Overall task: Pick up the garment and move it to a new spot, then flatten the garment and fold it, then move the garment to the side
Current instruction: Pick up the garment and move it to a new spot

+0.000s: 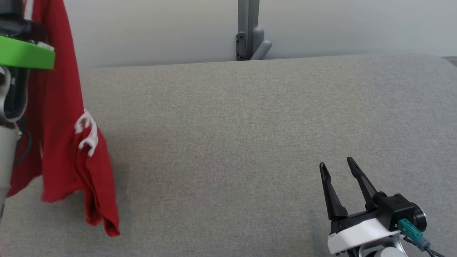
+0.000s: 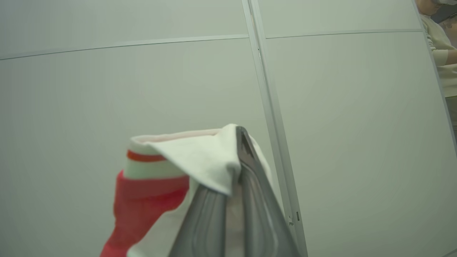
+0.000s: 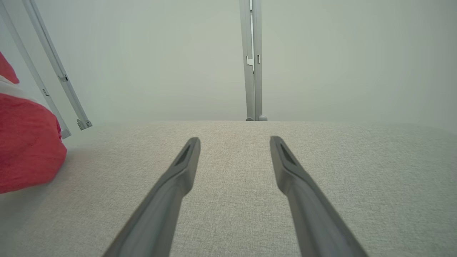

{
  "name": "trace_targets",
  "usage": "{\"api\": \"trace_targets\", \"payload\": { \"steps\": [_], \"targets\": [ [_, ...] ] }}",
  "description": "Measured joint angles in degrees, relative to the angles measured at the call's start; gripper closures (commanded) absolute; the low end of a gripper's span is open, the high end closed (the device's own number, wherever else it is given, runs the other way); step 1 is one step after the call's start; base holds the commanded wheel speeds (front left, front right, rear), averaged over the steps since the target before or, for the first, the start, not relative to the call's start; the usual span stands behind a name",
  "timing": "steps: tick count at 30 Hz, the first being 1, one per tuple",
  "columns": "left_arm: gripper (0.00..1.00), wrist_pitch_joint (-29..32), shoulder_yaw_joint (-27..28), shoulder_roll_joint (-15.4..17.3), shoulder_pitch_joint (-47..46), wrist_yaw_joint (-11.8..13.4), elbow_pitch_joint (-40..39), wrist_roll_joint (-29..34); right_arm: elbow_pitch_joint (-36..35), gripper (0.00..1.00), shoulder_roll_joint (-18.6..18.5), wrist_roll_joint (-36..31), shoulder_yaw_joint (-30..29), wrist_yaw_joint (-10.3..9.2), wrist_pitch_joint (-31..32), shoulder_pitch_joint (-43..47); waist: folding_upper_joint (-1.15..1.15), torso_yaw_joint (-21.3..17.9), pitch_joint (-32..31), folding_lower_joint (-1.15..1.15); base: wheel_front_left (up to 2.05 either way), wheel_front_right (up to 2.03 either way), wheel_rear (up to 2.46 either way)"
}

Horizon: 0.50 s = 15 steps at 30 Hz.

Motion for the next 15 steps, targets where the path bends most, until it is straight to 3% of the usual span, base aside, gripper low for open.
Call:
{"api": "trace_targets", "payload": {
  "steps": [7,15],
  "targets": [
    [1.0,0.1,-3.3,4.1,-8.2,0.0,2.5,-1.8,0.0,0.0,0.0,-0.1,0.4,0.0,0.0,-1.5,0.0,2.2,1.9,0.0,0.0,0.0,0.0],
    [1.0,0.0,-2.9,8.3,-13.5,0.4,9.2,1.7,-0.2,0.0,0.0,-0.3,0.9,0.0,0.0,-2.3,0.0,2.5,3.7,0.0,0.0,0.0,0.0]
  ]
}}
